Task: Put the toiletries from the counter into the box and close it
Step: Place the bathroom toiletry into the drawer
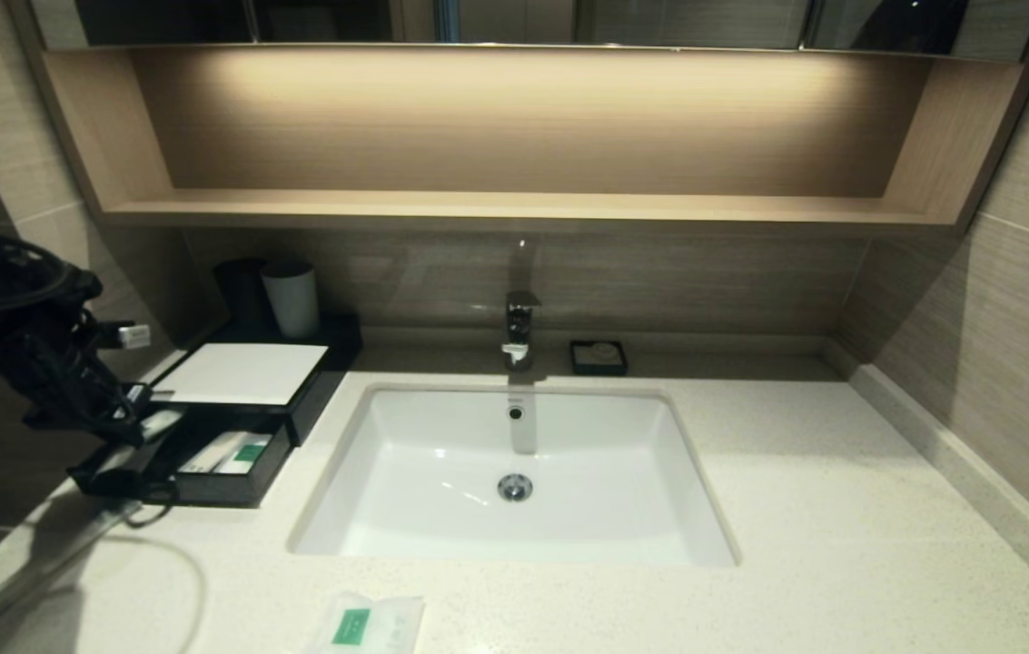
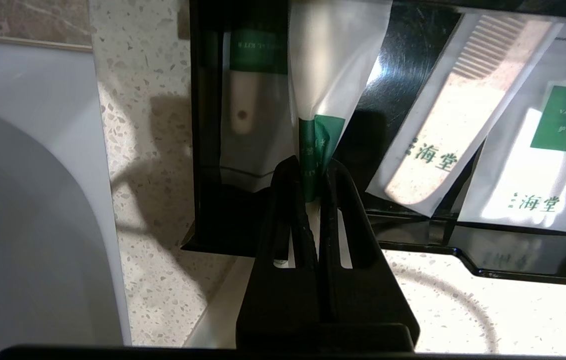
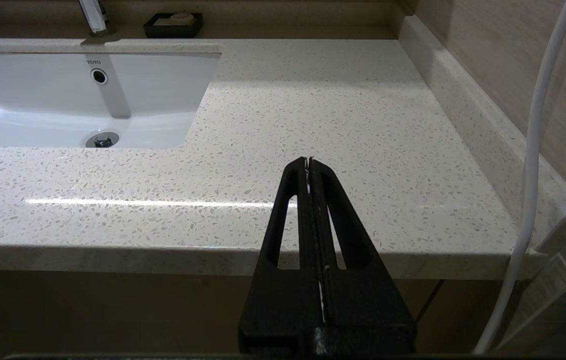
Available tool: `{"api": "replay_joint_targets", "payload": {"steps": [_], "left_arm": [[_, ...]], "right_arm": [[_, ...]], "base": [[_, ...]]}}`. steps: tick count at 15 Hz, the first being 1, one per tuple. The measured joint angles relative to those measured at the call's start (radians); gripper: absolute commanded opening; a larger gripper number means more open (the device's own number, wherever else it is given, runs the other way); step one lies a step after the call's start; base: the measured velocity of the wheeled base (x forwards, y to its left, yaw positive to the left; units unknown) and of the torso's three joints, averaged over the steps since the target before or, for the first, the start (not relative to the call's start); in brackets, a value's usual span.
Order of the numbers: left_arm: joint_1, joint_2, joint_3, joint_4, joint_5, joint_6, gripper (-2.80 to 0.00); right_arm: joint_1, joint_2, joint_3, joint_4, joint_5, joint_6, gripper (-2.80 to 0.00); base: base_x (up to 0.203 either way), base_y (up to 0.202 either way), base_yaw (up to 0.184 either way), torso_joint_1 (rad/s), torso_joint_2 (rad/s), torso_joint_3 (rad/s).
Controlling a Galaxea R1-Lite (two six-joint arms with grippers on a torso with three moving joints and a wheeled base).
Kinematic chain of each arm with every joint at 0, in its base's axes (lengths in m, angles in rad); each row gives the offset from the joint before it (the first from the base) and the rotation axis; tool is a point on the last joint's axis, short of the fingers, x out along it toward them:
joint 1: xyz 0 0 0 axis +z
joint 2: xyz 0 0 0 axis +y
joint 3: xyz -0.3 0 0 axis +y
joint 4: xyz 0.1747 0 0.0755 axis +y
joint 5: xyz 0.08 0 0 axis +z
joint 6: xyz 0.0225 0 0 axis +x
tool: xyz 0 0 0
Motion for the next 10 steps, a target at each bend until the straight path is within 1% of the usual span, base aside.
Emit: {"api": "replay_joint_targets", "payload": {"steps": [10], "left_arm": [[-0.008,0.02,0.001,-0.06,-0.002,-0.008,-2.8]], "right_arm": [[0.0,0.0,0.0,0.0,0.0,0.0,-2.8]], "base": [[0.0,0.0,0.0,0.0,0.0,0.0]]}}
